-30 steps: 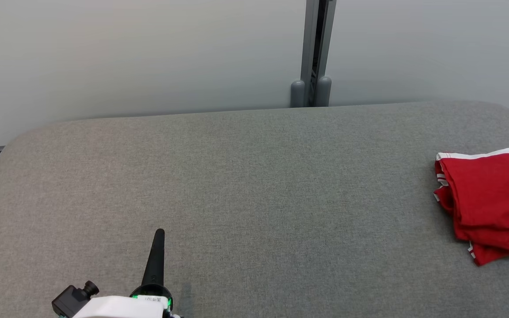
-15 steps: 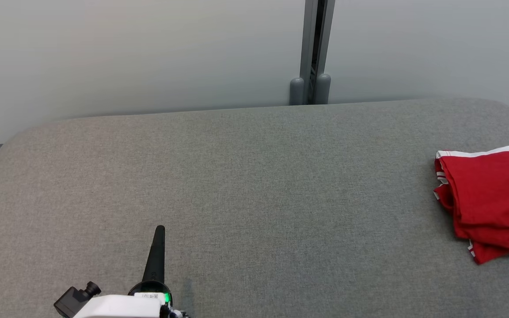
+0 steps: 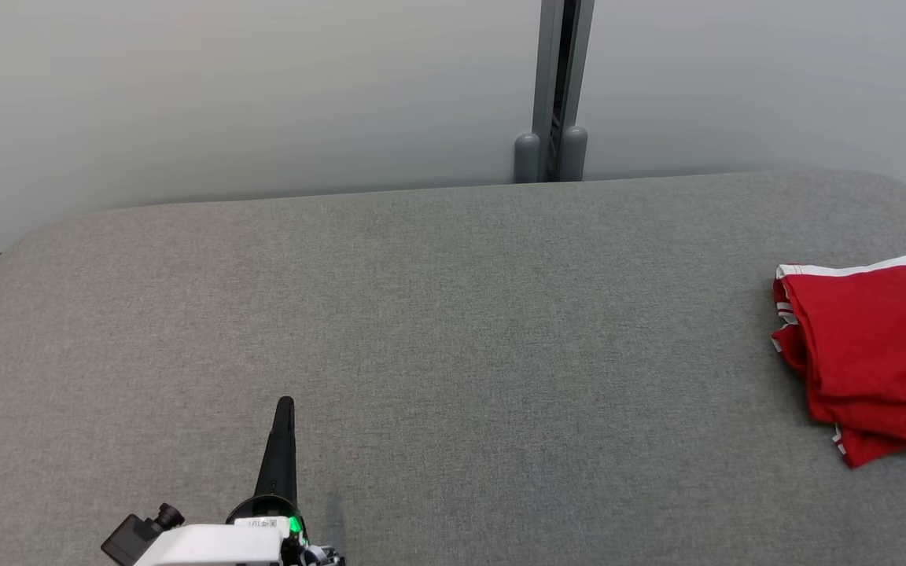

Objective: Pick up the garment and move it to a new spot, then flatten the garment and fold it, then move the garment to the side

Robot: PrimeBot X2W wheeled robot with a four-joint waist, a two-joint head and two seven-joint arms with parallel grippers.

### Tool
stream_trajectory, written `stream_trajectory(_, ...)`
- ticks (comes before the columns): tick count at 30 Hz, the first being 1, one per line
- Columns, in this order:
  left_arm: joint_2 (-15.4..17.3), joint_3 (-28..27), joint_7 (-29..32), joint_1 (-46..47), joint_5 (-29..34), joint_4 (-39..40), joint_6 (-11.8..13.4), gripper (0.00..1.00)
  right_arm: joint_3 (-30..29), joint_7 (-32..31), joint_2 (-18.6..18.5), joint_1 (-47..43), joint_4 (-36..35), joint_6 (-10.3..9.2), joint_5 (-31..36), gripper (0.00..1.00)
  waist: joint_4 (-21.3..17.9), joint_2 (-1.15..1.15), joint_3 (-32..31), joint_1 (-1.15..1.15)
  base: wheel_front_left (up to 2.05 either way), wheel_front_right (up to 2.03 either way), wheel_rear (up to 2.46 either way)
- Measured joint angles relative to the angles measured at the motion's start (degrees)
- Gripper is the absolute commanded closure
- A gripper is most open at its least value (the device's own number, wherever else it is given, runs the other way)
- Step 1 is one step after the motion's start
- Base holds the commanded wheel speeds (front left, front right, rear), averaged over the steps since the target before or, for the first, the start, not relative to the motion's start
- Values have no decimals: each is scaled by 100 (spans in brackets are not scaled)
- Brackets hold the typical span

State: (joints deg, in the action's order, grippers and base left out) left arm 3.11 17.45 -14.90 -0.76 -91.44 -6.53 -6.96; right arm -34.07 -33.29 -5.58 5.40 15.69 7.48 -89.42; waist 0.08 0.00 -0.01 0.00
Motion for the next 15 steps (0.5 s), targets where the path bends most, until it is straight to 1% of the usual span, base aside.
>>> stream_trajectory(6,-44,-19,-9,5,-147,3,-55,100,-93,-98,-3,54,40,0,-197,100,-6,0,19,0,0,0,0)
stream_trajectory(15,-45,-20,-9,6,-147,4,-55,100,-114,-101,-2,55,43,1,-196,100,-6,0,18,0,0,0,0)
